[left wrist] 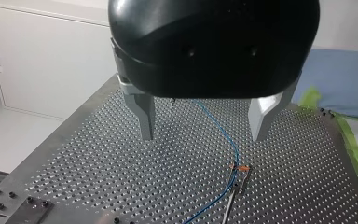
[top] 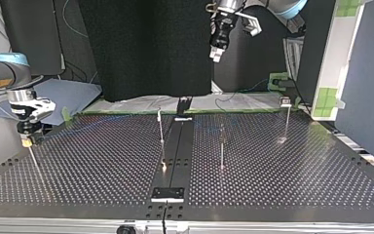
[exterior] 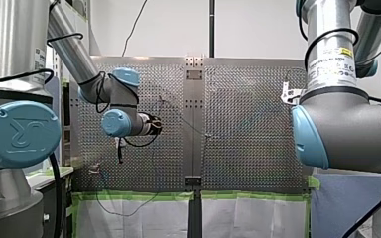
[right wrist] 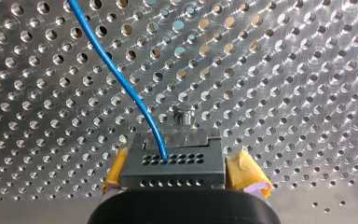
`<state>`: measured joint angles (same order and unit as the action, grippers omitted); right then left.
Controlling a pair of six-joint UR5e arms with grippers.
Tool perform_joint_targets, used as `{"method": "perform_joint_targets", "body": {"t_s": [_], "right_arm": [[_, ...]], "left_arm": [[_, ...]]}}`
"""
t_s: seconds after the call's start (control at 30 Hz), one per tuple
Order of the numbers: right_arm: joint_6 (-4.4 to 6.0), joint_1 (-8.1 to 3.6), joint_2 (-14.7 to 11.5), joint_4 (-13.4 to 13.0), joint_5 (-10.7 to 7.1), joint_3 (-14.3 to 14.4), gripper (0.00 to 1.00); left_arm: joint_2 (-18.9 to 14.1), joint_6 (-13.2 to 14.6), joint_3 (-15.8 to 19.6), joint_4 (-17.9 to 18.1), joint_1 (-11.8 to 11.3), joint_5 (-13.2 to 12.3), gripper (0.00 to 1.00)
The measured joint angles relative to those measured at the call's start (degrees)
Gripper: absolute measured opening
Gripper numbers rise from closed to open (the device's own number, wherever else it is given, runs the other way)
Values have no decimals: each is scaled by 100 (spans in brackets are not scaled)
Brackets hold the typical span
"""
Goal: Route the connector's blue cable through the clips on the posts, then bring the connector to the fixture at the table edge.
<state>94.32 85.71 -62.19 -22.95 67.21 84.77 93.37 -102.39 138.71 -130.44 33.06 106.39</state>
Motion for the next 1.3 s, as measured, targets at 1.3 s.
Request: {"method": "perform_joint_targets", "body": {"t_s": [1.3], "right_arm": [[1, 8, 0, 23, 3, -20, 62]], "left_arm": [[0, 0, 3, 9, -5, 0, 99]]}}
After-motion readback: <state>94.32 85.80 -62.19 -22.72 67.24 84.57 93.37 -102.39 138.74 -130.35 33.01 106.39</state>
